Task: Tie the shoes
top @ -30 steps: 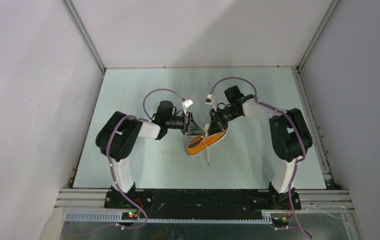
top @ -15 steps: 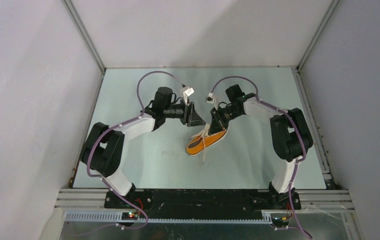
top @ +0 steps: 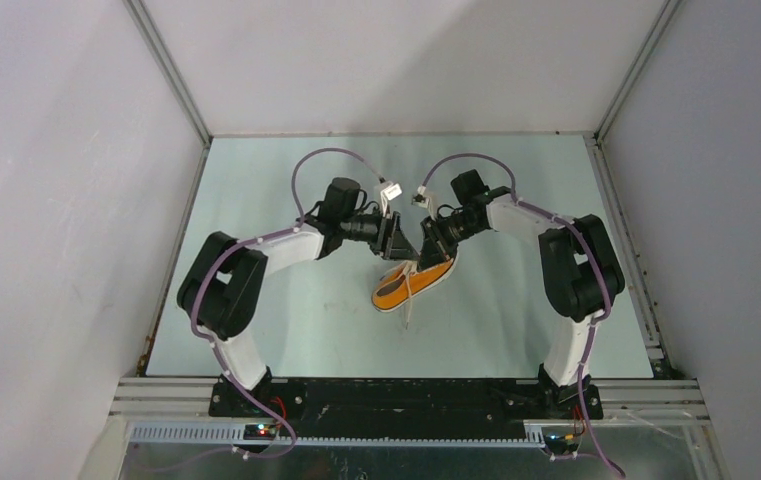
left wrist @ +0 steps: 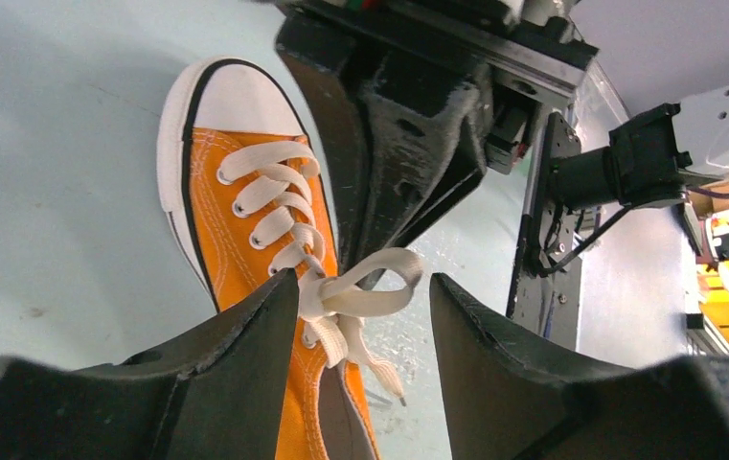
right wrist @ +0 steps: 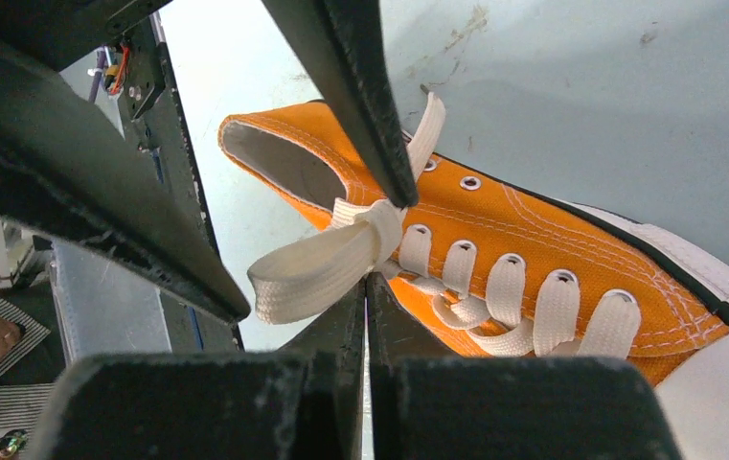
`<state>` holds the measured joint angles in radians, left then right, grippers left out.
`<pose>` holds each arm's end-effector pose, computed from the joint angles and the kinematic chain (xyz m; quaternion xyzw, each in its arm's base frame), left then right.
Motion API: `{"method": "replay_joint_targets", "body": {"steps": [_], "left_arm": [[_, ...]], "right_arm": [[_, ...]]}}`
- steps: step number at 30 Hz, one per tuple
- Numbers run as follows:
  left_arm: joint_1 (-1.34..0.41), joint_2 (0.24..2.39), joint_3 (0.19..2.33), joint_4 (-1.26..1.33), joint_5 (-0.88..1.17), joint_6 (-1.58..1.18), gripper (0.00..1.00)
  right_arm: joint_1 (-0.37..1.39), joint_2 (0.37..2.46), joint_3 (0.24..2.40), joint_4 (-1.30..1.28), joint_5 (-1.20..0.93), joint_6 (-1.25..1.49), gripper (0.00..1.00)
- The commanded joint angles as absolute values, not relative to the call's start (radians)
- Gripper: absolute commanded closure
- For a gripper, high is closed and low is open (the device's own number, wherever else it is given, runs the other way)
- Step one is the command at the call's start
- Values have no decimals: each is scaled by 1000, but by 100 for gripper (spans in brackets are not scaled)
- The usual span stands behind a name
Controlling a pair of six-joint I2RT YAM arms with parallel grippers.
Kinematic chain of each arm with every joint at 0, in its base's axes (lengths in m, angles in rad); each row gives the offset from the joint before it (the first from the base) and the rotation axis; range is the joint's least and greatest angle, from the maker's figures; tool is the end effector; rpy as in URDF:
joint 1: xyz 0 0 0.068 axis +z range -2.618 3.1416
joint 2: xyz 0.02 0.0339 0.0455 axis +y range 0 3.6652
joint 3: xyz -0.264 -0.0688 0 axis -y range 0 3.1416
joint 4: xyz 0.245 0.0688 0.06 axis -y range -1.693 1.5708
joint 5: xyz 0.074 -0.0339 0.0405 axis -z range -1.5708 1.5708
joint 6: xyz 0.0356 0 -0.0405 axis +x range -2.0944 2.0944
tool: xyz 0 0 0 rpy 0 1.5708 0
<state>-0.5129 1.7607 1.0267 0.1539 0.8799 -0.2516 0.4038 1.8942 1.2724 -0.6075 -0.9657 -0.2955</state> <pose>0.3114 -0.2068 0.2002 0.3044 0.7629 -0.5081 0.2593 0.3283 0.1721 0.1811 -0.3731 0.7930 0.4650 0.1255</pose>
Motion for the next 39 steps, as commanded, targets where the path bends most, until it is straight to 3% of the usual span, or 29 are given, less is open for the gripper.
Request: {"method": "replay_joint_targets", "body": {"steps": [1,7,11,17,19,39], "left_arm": [[-526,1775,1075,174,930,-225,41],[-533,1778,1095,162,969,-203,41],[-537,1794,1127,65,892,-136,49],[-535,1809,1154,-10,868,-84,95],[-530,1801,1144,-43,839,-62,99],[-405,1756,1053,-162,492,89,100]], "right_arm": [[408,1905,1307,-578,-986,-276,100],[410,1910,1308,-569,-988,-265,100],[409,1908,1308,-570,-988,-265,100],[407,1902,1307,-593,-983,-278,100],[407,1898,1307,-611,-981,-288,100],[377,1737,1137,-821,-845,-383,100]]}}
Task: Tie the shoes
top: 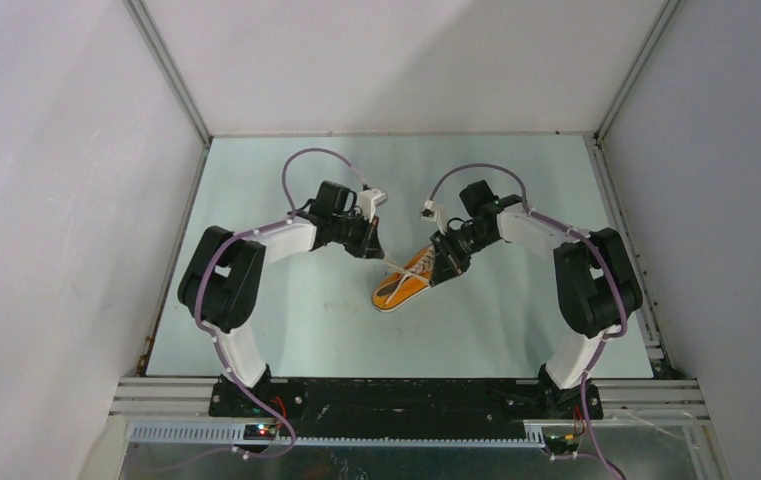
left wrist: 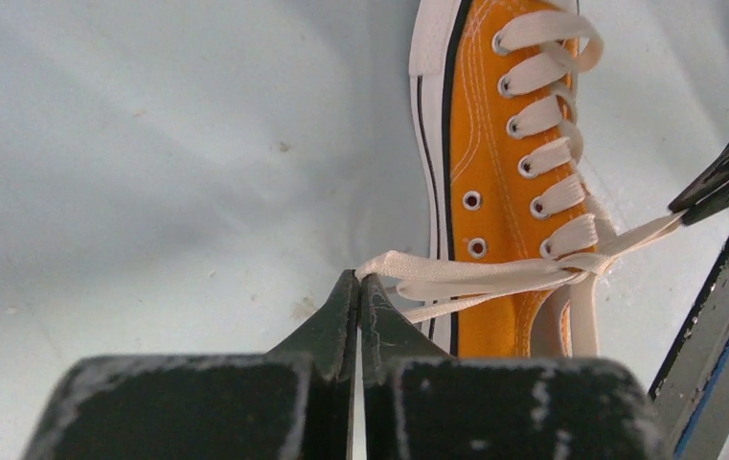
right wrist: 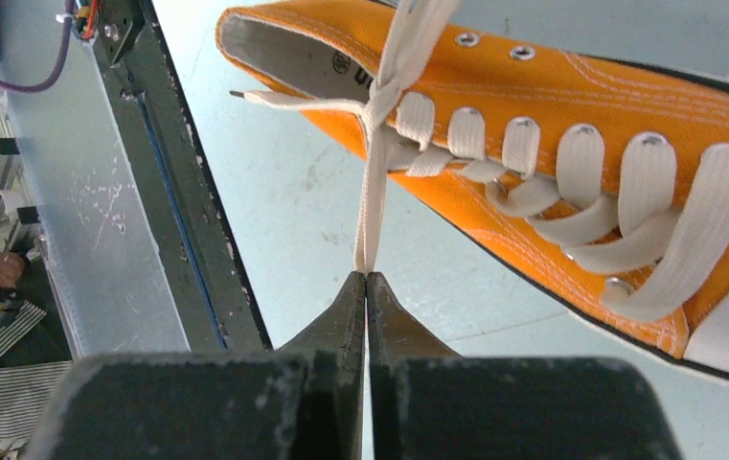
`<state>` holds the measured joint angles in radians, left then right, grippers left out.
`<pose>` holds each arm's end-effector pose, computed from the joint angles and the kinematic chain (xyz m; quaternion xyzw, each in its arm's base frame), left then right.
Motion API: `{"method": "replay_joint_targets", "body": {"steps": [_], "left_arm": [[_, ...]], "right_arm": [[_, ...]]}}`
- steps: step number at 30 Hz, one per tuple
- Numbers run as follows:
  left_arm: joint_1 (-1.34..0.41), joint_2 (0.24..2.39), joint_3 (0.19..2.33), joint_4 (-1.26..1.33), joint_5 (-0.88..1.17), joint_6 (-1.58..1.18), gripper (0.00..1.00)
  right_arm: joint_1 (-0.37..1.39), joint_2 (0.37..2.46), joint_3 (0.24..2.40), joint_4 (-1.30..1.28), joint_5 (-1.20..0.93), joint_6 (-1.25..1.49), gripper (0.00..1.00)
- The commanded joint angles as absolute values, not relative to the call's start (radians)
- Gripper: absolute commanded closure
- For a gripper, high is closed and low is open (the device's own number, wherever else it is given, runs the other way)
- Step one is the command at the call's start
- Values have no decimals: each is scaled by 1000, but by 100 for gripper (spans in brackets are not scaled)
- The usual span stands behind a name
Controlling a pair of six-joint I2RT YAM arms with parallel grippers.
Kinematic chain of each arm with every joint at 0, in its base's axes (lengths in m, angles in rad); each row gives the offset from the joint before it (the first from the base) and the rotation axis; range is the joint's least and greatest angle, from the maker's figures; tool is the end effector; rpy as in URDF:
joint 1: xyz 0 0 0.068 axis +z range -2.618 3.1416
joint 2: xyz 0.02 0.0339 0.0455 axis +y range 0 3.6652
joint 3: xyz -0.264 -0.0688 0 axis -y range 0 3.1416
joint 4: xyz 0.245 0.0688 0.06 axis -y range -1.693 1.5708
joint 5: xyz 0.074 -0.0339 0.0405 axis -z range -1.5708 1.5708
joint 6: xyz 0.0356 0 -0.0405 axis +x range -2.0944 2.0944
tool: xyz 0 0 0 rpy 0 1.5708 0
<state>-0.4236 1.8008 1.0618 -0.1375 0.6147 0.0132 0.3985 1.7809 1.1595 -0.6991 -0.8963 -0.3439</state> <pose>0.3267 -0.1698 0.1707 0.2947 0.8527 -0.3446 0.2595 0.2961 0.1549 0.1846 -0.3748 0.8137 0.4328 0.1007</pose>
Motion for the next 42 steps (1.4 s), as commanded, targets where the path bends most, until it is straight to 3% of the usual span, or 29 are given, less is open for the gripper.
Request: {"method": "replay_joint_targets", "body": {"steps": [1,10,21,28,30,32,35,38,42], "left_arm": [[-405,1755,1047,-167,481,102,100],[-405,1725,1006,-185,367,46,100],[-570,1664,834,-66,742,-81,100],[-603,1665,863,-66,749,-79,100],[-602,1652,875,-90,732,-70,100],[-599,1633,885,-108,723,-64,100],[-596,1617,910,-128,739,-48,100],[-597,1619,928,-129,767,-45,100],[-597,1623,948,-130,751,-42,100]], "right_arm": [[366,1735,1133,-830,-839,-386,100],[325,1707,1042,-854,-721,-339,100],[373,1812,1141,-701,-669,-199,100],[387,1918,1292,-701,-647,-185,100],[372,1897,1317,-743,-635,-218,94],[342,1850,1320,-791,-628,-245,80],[287,1756,1319,-870,-666,-262,59],[278,1703,1327,-899,-737,-193,30],[285,1717,1319,-847,-836,22,17]]}}
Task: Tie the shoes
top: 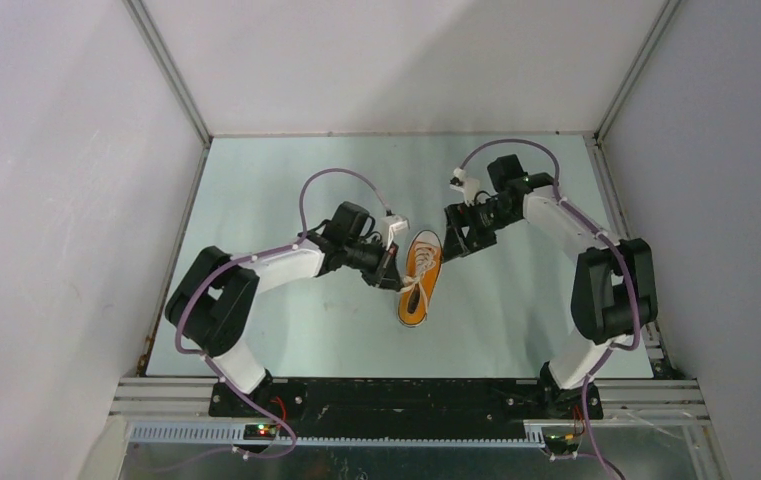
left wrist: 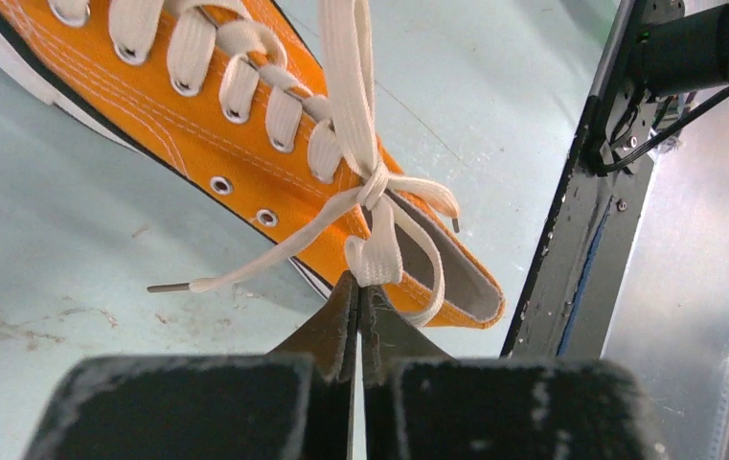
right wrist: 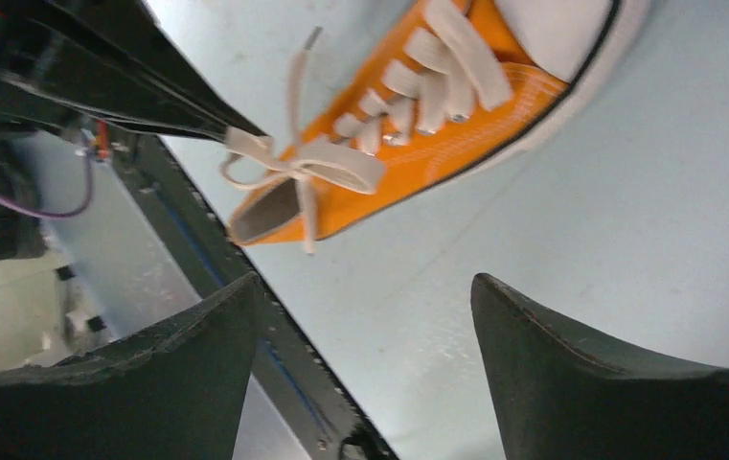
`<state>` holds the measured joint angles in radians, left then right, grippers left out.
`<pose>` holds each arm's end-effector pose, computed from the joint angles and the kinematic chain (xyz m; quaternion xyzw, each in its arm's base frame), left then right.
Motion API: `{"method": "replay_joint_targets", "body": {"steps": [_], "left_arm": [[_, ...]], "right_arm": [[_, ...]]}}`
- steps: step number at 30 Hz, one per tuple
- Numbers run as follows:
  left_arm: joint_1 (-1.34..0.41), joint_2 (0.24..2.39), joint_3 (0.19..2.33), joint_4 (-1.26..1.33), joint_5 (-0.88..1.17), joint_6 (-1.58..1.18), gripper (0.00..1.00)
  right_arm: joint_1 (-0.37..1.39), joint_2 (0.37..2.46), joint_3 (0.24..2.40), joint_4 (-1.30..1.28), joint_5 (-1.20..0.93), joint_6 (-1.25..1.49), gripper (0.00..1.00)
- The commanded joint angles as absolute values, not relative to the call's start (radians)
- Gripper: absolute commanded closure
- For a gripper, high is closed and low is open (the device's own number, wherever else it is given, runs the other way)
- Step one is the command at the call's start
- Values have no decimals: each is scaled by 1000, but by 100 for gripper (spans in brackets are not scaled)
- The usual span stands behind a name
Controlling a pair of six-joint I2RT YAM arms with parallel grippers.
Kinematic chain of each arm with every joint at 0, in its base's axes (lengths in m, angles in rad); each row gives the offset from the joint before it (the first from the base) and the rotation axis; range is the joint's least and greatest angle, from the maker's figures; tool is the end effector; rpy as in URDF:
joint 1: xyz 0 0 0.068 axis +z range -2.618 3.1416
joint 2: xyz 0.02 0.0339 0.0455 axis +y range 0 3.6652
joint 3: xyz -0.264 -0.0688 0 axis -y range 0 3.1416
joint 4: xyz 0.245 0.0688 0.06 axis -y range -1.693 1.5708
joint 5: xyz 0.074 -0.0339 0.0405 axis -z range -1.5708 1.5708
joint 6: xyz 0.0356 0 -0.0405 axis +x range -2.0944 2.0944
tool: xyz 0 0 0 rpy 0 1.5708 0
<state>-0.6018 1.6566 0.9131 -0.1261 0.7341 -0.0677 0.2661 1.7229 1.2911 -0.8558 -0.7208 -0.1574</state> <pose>0.2572 -0.2056 0.1781 0.3502 0.8130 -0.4236 0.1921 0.3178 0.1110 0.2297 -0.2434 0.8952 0.3558 0.1129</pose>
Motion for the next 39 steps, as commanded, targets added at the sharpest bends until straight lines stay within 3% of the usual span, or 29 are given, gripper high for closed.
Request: {"method": "replay_joint_targets", "body": {"steps": [1,6,22,25,28,34,39], "left_arm": [[-597,1622,952,-134,732,-40,100],[-597,1613,962,-172,696,-14,100],[-597,1598,965,-200,677,25,100],[-597,1600,967,-201,674,27,100],[-597,1593,971,-237,622,54,100],[-579,1550,974,-307,224,51,100],[-568,1583,979,-311,56,34,100]], "right_arm": [[291,1728,1317,-825,-824,86,17],[319,1810,1315,-758,-779,234,21],[386,1908,1322,-663,-820,335,59],[386,1908,1322,-671,-802,327,75],[370,1887,1320,-700,-763,303,98],[283,1799,1222,-775,-667,199,100],[263,1764,1133,-766,-648,148,100]]}}
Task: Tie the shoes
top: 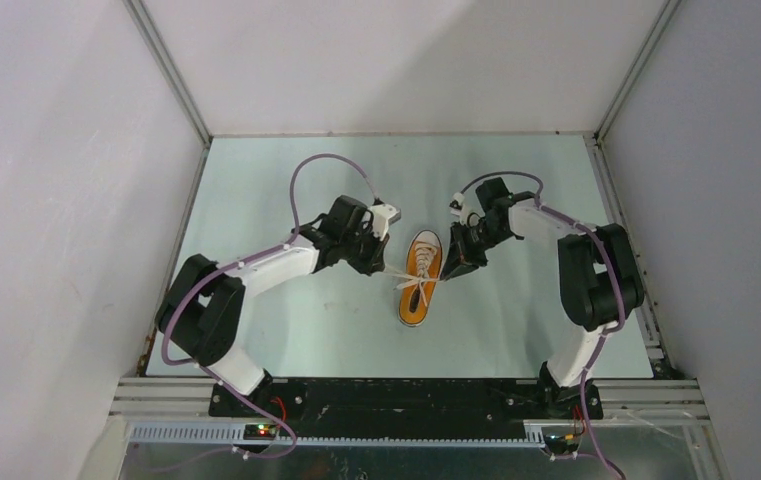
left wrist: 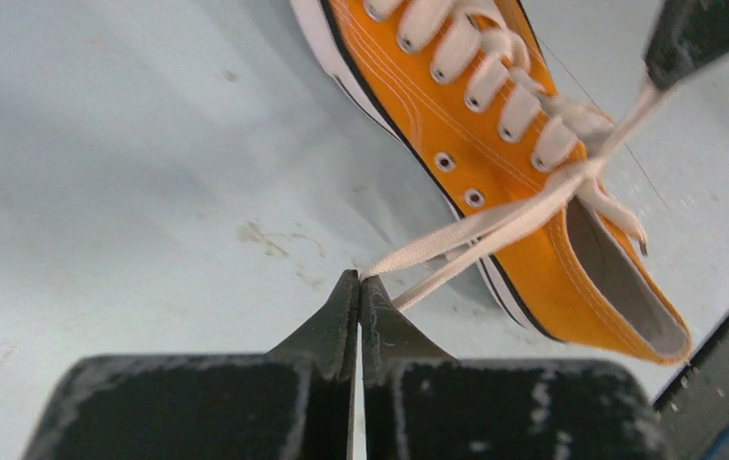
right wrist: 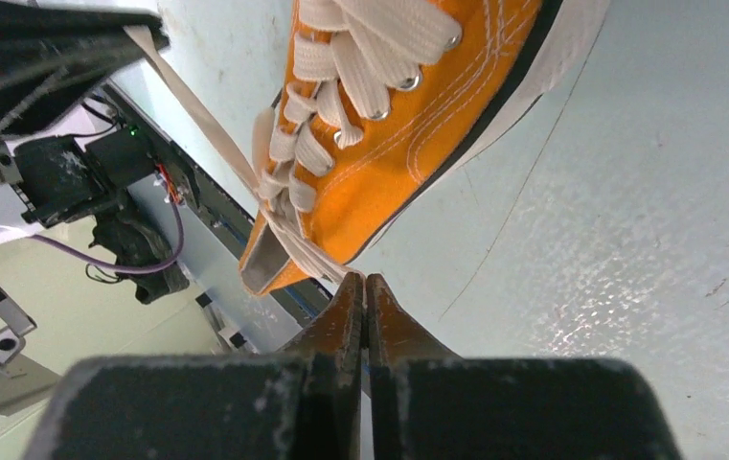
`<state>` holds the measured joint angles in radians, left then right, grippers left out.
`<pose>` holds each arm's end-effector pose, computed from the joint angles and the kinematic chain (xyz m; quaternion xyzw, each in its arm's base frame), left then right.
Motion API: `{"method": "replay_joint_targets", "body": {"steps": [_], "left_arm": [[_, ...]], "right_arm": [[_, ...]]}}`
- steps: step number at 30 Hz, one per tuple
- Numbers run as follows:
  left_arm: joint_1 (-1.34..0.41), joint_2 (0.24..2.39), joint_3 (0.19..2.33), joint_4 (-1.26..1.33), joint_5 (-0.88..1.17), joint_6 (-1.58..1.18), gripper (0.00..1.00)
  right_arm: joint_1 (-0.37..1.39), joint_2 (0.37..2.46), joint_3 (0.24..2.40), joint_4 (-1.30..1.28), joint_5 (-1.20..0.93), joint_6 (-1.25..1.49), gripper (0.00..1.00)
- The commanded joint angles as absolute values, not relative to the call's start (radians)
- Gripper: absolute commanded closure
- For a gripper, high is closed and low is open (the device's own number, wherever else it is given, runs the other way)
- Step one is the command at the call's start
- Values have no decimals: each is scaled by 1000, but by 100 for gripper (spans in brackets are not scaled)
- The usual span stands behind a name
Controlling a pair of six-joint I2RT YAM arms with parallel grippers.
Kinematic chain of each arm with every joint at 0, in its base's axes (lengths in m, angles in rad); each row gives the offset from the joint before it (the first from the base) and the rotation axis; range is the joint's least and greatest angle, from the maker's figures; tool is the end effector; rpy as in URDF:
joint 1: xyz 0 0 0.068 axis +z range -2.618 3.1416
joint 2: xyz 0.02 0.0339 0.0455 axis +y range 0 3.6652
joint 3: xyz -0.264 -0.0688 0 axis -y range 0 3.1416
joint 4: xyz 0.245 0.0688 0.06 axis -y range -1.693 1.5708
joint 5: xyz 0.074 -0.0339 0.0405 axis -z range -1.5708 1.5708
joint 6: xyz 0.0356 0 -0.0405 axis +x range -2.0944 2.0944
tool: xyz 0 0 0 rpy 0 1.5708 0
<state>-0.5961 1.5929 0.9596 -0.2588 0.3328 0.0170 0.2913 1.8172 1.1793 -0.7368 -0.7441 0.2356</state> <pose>0.2636 -0.1929 0.1970 0.3332 0.8700 -0.2434 0.2700 0.3154 0.1197 0.1736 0.0614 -0.9258 -0.3730 0.0062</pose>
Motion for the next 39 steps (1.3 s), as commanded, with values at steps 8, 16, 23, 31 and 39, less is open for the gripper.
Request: {"method": "replay_joint_targets", "body": {"steps": [8,16,23,31,39], "left_arm": [[-579,1636,1005,-353,-97,96,100],[-588,1640,997,-358,-144,128,100],[-609,1609,1051,-375,61,165,92],[-578,1548,1236,-514,154,172,35],[-454,1446,1463,-582,150,44,0]], "right_arm": [[251,1785,1124,-750,-580,111,100],[236,1786,1122,-753,-546,90,100],[276,1748,1160,-724,-664,70,100],[211,1594,1333,-838,-629,-62,43],[40,1387,1471,-830,-490,-8,1]]}}
